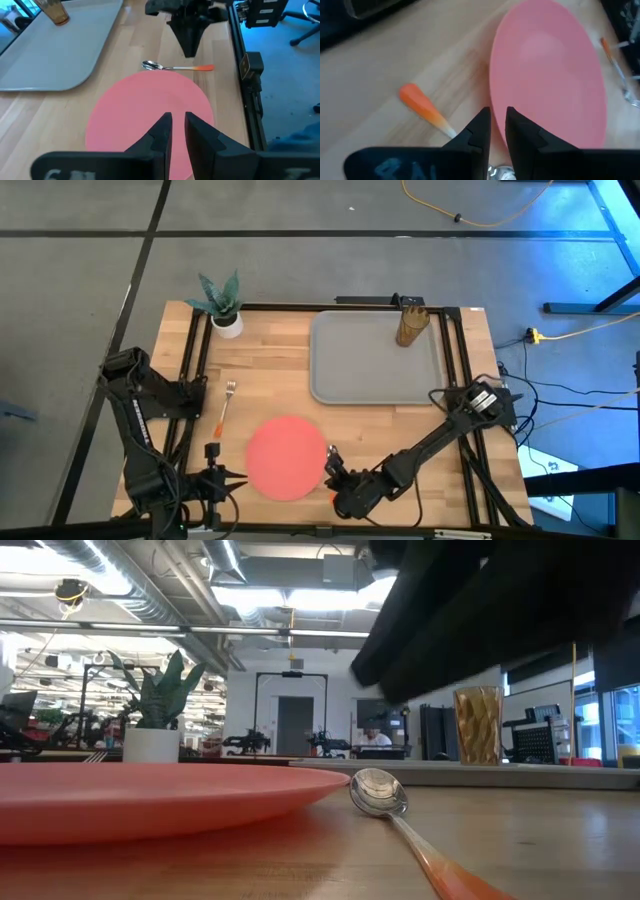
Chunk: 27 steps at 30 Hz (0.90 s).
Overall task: Pick and place plate/cup/fork/spoon on tray
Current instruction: Put the pink plate on the gray serving tray to the bottom left of the orange glass
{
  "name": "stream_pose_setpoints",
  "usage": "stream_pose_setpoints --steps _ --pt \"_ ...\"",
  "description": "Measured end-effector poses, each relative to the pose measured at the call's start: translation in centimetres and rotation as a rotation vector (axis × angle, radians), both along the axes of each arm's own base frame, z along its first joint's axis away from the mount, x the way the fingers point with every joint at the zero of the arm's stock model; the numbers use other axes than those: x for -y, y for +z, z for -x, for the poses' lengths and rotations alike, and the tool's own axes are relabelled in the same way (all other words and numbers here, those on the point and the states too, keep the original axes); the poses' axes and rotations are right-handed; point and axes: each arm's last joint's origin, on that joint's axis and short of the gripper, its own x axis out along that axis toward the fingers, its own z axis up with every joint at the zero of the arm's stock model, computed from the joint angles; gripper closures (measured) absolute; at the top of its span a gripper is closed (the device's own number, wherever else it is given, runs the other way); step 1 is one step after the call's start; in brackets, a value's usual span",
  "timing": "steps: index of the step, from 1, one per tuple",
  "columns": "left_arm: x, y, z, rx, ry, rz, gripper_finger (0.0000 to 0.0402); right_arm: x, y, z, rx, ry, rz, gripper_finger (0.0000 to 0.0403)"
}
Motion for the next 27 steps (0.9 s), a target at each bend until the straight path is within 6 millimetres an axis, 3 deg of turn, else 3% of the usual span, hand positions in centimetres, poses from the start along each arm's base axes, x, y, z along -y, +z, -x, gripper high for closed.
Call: stream_pose_setpoints --steps 10,27 --pt "-0.1 0.0 -0.2 0.001 0.006 0.000 0.0357 0.6 -2.2 -0.8 -0.015 -0.001 0.084 0.0344" --pt "-0.1 0.0 -0.2 0.001 0.007 0.001 0.0357 1.7 -3.4 -1.7 -0.053 -0.008 0.084 0.0344"
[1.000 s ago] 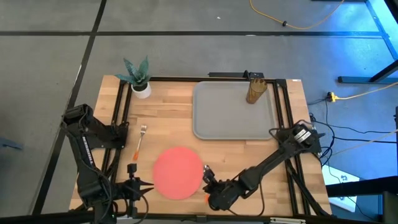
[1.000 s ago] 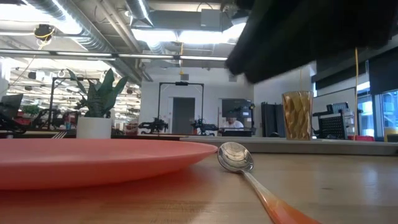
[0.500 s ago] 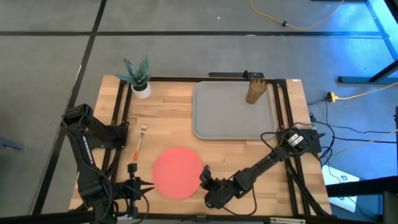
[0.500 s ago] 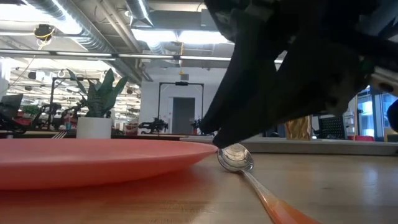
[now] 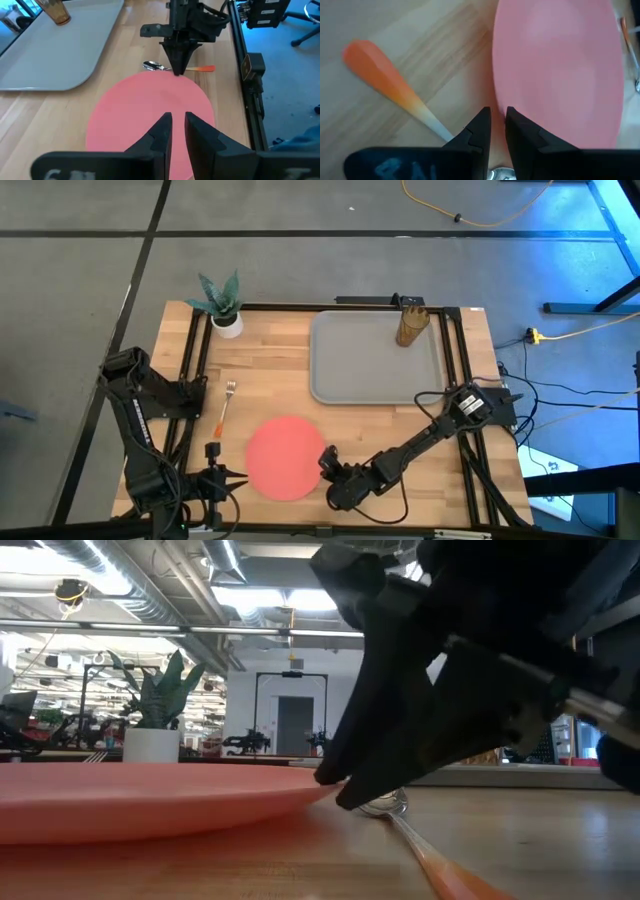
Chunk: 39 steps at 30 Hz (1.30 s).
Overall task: Pick and place plate/cup/fork/spoon on tray
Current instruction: Put the pink plate on the gray serving tray to the bottom left of the orange glass
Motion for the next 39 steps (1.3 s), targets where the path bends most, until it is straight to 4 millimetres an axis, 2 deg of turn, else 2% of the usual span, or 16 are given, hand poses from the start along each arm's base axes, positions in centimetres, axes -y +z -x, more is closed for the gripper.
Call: stream_pose_setpoints --steps 6,15,21,24,29,39 --pt "0.0 0.0 0.0 0.000 0.000 0.000 0.0357 0.6 -1.0 -0.6 -0.006 -0.022 0.002 0.0344" --pt "0.0 0.0 0.0 0.001 0.000 0.001 0.0357 1.4 -0.8 -1.4 0.028 -0.067 -0.040 0.0347" --pt "0.0 0.0 0.0 0.001 0.000 0.002 0.0357 1.8 -0.8 -1.7 0.035 -0.116 -0.068 0.0390" --pt "0.0 0.0 0.0 0.001 0.000 0.002 0.0357 1.9 -0.7 -1.8 0.052 -0.136 -0.062 0.0394" --pt "0.0 0.0 0.0 0.001 0.000 0.002 0.0357 1.6 0.5 -2.5 0.092 -0.165 -0.032 0.0400" --pt "0.1 0.0 0.0 0.004 0.000 0.008 0.0357 1.2 4.4 -4.0 0.124 -0.181 0.119 0.0402"
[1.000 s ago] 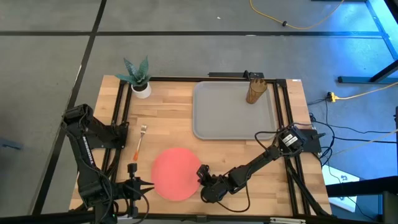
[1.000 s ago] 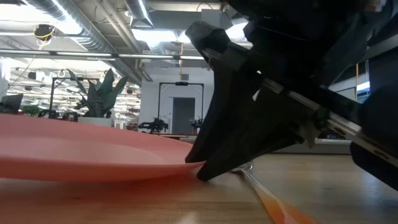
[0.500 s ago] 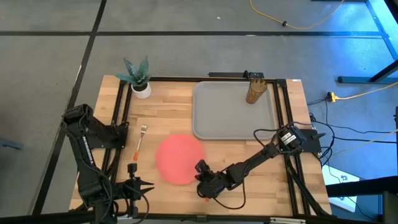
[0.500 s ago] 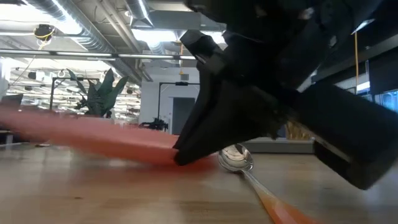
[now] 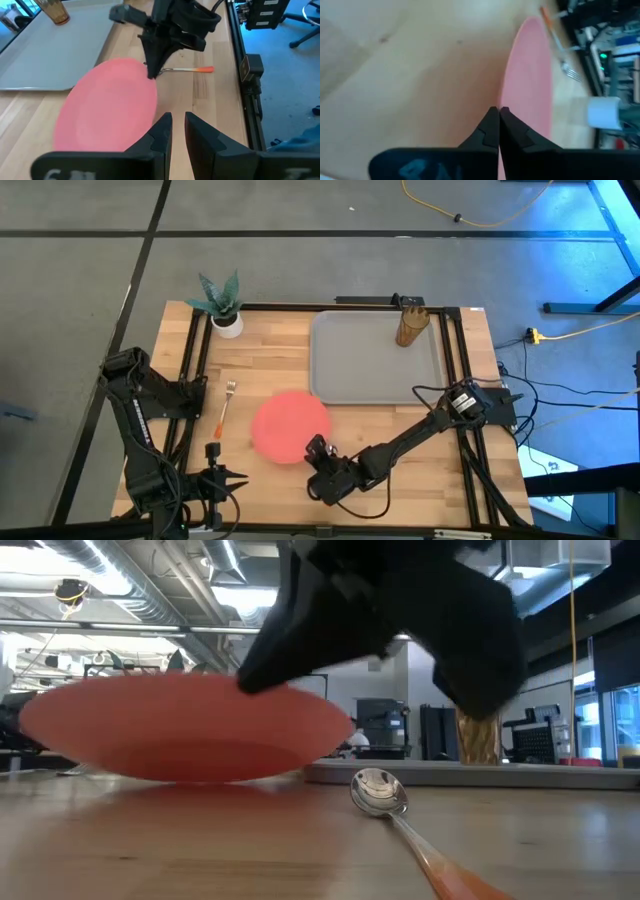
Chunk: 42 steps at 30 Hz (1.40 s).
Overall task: Pick and place plate/cup/fork/spoon on tray
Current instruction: Put the pink plate on the gray serving tray to the bottom left of the orange glass
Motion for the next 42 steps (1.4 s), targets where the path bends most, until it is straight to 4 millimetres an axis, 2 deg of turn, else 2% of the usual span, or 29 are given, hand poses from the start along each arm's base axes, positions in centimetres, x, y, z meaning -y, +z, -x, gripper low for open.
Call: stream_pose_setpoints --steps 11,15,20,24,29,42 --pt "0.0 0.0 0.0 0.002 -0.001 0.003 0.0357 0.3 3.8 -0.4 0.002 -0.112 0.185 0.0403" --pt "0.0 0.0 0.0 0.002 -0.001 0.003 0.0357 0.5 4.8 -0.2 -0.008 -0.147 0.253 0.0403" --pt "0.0 0.0 0.0 0.002 -0.002 0.004 0.0357 0.8 5.1 0.1 -0.026 -0.187 0.237 0.0403" --pt "0.1 0.0 0.0 0.002 -0.002 0.004 0.0357 0.8 5.0 0.3 -0.056 -0.191 0.183 0.0403" --pt "0.1 0.0 0.0 0.003 -0.002 0.006 0.0357 0.5 4.5 0.2 -0.113 -0.148 0.014 0.0403" --pt "0.1 0.0 -0.1 0.006 -0.002 0.013 0.0357 0.2 3.9 -0.5 -0.150 -0.091 -0.157 0.0399"
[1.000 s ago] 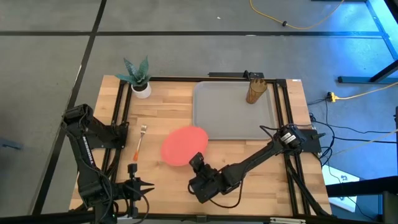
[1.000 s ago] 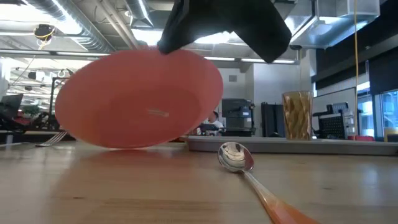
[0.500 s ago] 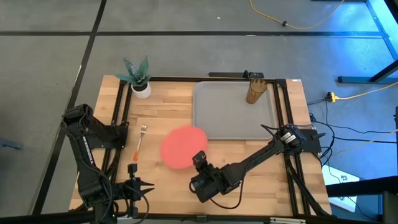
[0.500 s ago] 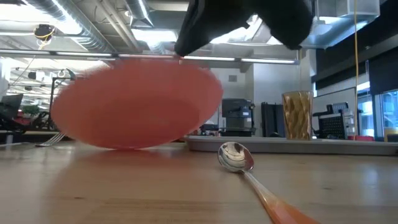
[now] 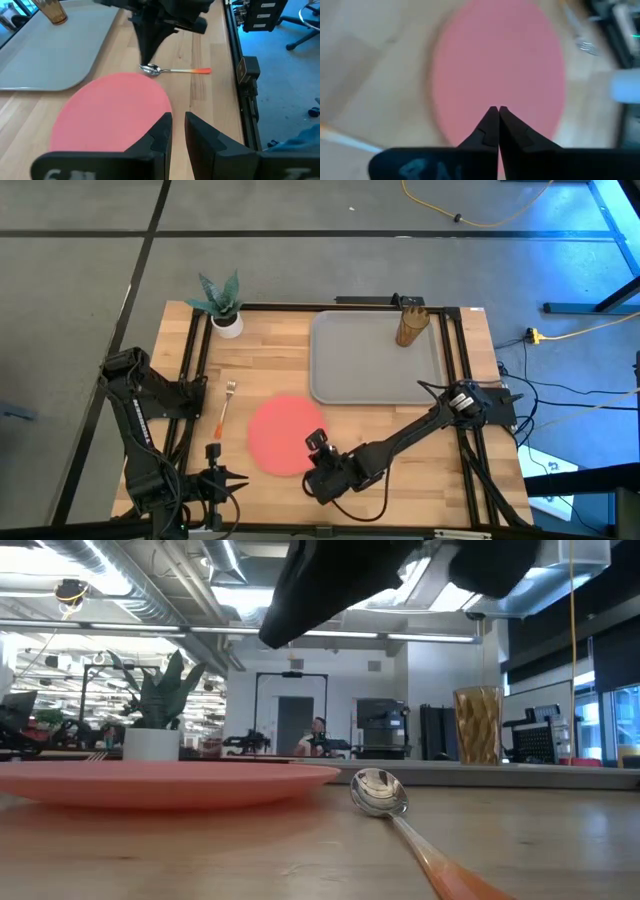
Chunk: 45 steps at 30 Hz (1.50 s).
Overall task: Pick and place plate/cup/fork/spoon on tray
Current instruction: Put the pink plate on the gray serving tray to the bottom left of the orange glass
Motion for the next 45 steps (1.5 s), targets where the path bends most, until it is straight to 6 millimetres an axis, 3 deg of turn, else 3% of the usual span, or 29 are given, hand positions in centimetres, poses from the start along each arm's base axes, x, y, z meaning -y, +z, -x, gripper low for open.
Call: stream_pose_setpoints --steps 10,14,21,28,36,45 --pt "0.0 0.0 0.0 0.000 0.000 0.000 0.0357 1.3 -0.2 -0.9 -0.096 0.010 -0.245 0.0351" --pt "0.0 0.0 0.0 0.000 0.000 0.000 0.0357 1.2 -1.2 -1.0 -0.157 0.050 -0.292 0.0323" --pt "0.0 0.0 0.0 0.000 0.000 0.000 0.0357 0.4 -3.8 -1.1 -0.224 0.199 -0.170 0.0292" --pt "0.0 0.0 0.0 0.000 0.000 0.000 0.0357 -0.9 -4.5 -0.4 -0.152 0.147 0.023 0.0299" --pt "0.0 0.0 0.0 0.000 0.000 0.000 0.0357 -1.5 -6.1 -0.3 -0.161 0.135 0.082 0.0299" --pt "0.0 0.0 0.0 0.000 0.000 0.000 0.0357 -1.4 -6.0 -0.5 -0.121 0.114 0.103 0.0299"
